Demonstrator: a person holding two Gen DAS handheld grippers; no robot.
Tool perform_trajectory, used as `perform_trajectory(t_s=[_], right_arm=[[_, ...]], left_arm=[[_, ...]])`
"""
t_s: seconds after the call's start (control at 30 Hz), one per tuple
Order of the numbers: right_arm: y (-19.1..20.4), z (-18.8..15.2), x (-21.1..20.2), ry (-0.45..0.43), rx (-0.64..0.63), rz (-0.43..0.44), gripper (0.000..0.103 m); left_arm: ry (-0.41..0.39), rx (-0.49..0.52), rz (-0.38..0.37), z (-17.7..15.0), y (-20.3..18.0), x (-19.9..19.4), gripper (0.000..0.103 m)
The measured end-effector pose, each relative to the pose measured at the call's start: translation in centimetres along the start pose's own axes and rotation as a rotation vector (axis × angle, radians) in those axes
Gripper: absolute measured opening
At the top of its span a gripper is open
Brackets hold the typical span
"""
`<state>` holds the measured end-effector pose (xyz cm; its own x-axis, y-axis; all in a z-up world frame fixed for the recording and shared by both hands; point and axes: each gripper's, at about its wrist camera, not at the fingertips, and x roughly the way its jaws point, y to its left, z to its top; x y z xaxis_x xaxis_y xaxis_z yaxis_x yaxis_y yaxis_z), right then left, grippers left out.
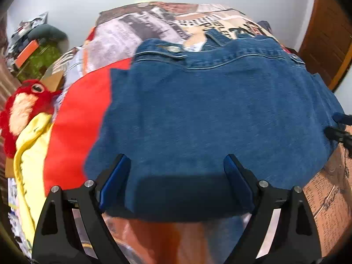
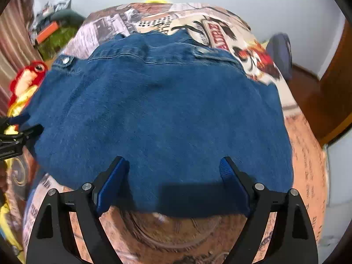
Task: Fold large clothes
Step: 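Release the folded hem from both tools and pull them back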
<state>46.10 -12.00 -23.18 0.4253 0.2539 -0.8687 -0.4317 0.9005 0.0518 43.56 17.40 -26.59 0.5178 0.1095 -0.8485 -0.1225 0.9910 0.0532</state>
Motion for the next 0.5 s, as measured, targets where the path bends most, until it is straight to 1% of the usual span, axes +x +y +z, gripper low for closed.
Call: perform_trajectory(t_s=[0.1, 0.17, 0.23, 0.27, 0.33, 0.37, 0.43, 0.5], right_arm=[[-2.3, -0.8, -0.6, 0.013, 0.037, -0.103, 0.085], [-3.7, -1.5, -1.0, 0.015, 0.065, -0.115, 0.085], [-4.7, -2.0, -1.4, 0.026, 0.080, -0.168, 0.085], [-5.3, -2.4, -1.6, 0.037, 0.093, -0.177, 0.085], [-6.2, -2.7, -2.2, 0.046, 0.138, -0.139, 0.085], [-6.2, -2.9, -2.3, 0.048, 0.153, -0.145, 0.085], [-6.6, -3.2, -2.9, 0.045, 0.168, -0.164, 0.085], [-6.7, -3.5, -3.8, 0.028, 0.168, -0.156, 0.085]], left_arm=[[-0.002, -0.031, -0.002, -0.6, 1.4, -0.7, 0.090], [-0.007, -0.058, 0.016, -1.1, 2.4, -1.2, 0.093], [-0.007, -0.101, 0.044, -1.6, 3.8, -1.8, 0.093], [-0.003, -0.123, 0.059, -1.9, 4.6, -1.9, 0.093], [0.010, -0.167, 0.111, -2.6, 6.1, -2.1, 0.093], [0.013, -0.184, 0.117, -2.8, 6.7, -2.1, 0.093], [0.019, -0.257, 0.090, -3.7, 8.5, -2.6, 0.093], [0.018, -0.345, 0.053, -4.7, 10.2, -3.0, 0.093]])
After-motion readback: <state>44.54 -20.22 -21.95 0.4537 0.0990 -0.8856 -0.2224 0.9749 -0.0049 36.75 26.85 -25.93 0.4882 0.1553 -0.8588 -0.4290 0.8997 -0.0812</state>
